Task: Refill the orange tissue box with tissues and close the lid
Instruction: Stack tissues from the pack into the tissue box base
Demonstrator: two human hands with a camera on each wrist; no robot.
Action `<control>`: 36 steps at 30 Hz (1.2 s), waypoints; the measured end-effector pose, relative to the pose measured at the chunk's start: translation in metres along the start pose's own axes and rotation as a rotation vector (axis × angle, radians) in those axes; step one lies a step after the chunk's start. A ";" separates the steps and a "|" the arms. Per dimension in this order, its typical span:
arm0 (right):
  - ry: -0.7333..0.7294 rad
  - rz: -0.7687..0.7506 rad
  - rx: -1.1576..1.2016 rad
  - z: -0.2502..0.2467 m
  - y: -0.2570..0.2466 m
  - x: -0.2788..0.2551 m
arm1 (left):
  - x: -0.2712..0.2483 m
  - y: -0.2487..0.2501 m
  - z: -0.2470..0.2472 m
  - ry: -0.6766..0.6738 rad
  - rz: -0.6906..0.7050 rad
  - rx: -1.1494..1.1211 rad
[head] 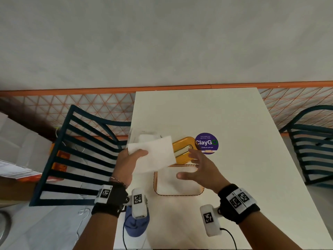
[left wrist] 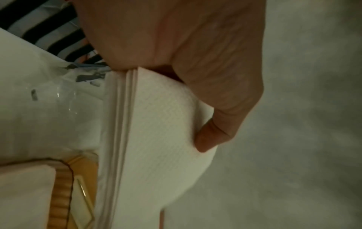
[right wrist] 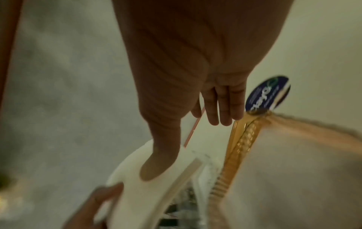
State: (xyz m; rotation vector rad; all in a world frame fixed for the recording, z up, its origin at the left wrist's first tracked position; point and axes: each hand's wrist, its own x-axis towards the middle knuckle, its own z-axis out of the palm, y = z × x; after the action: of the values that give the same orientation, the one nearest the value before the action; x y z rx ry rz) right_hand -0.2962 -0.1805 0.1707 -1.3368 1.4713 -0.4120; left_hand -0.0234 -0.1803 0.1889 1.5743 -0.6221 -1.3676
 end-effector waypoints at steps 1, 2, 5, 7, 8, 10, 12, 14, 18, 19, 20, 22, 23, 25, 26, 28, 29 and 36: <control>-0.072 0.020 0.119 0.002 -0.005 0.000 | -0.007 0.001 0.001 -0.054 -0.011 -0.023; -0.141 0.040 0.245 0.002 -0.009 -0.001 | -0.012 0.001 0.001 -0.095 -0.028 -0.051; -0.350 0.032 0.530 0.002 -0.015 -0.007 | -0.016 -0.011 0.004 -0.172 -0.089 -0.082; -0.406 -0.001 0.526 0.001 -0.011 -0.011 | -0.019 -0.022 0.008 -0.178 -0.094 -0.055; -0.386 -0.012 0.489 0.002 -0.008 -0.013 | -0.020 -0.028 0.011 -0.179 -0.085 -0.030; -0.299 -0.026 0.426 0.002 0.002 -0.012 | -0.024 -0.039 0.019 -0.198 -0.040 0.056; -0.198 -0.047 0.314 0.003 0.011 -0.010 | -0.026 -0.049 0.028 -0.196 0.011 0.165; -0.109 -0.032 0.190 0.004 0.021 -0.009 | -0.029 -0.059 0.037 -0.169 0.015 0.241; -0.033 -0.008 0.042 0.008 0.039 -0.012 | -0.034 -0.081 0.048 -0.149 0.003 0.386; -0.022 -0.017 0.032 0.009 0.043 -0.013 | -0.035 -0.084 0.050 -0.140 0.004 0.408; -0.011 -0.018 0.034 0.008 0.046 -0.014 | -0.036 -0.085 0.050 -0.136 0.009 0.424; 0.007 -0.012 0.042 0.006 0.049 -0.014 | -0.036 -0.087 0.049 -0.125 0.015 0.444; 0.007 -0.013 0.046 0.005 0.050 -0.014 | -0.035 -0.087 0.048 -0.117 0.011 0.445; -0.017 -0.019 0.079 0.002 0.051 -0.014 | -0.034 -0.085 0.044 -0.109 -0.004 0.428; -0.028 -0.021 0.105 0.001 0.051 -0.014 | -0.032 -0.084 0.042 -0.109 -0.009 0.420; -0.040 -0.010 0.171 -0.002 0.050 -0.013 | -0.026 -0.083 0.036 -0.107 -0.023 0.403; -0.041 0.009 0.213 -0.004 0.050 -0.013 | -0.024 -0.082 0.034 -0.106 -0.037 0.381; -0.027 0.190 0.214 -0.002 0.057 -0.002 | -0.012 -0.086 0.027 -0.040 -0.076 0.411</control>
State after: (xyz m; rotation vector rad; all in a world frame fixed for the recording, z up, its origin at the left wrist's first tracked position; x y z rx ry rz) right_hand -0.3271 -0.1616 0.1271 -1.0206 1.4721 -0.4140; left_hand -0.0681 -0.1410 0.1208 1.9139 -0.9206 -1.3894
